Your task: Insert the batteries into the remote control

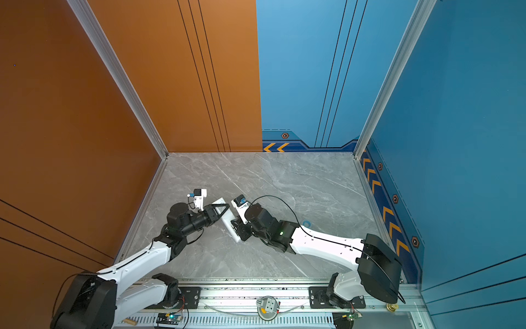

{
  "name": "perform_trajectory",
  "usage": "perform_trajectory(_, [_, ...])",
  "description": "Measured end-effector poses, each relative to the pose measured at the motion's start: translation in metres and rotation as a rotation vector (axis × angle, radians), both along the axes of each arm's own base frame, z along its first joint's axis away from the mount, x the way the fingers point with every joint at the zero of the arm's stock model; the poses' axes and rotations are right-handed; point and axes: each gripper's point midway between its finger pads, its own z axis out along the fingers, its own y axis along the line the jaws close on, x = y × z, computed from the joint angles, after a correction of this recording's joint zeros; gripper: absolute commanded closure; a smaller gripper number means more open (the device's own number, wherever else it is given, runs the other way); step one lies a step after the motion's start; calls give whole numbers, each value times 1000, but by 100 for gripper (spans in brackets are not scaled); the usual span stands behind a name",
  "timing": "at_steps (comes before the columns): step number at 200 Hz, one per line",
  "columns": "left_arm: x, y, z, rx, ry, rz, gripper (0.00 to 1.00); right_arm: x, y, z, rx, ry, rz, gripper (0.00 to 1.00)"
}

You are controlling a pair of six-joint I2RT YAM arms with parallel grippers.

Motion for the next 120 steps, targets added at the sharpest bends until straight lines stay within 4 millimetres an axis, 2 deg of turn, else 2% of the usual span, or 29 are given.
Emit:
perform_trajectory(84, [-1, 1, 4, -6, -11, 1, 100, -2, 3, -7, -13, 9, 6, 81])
perform_trajectory(120, [-1, 1, 6, -12, -12, 2, 100, -1, 5, -4, 0, 1, 5, 81])
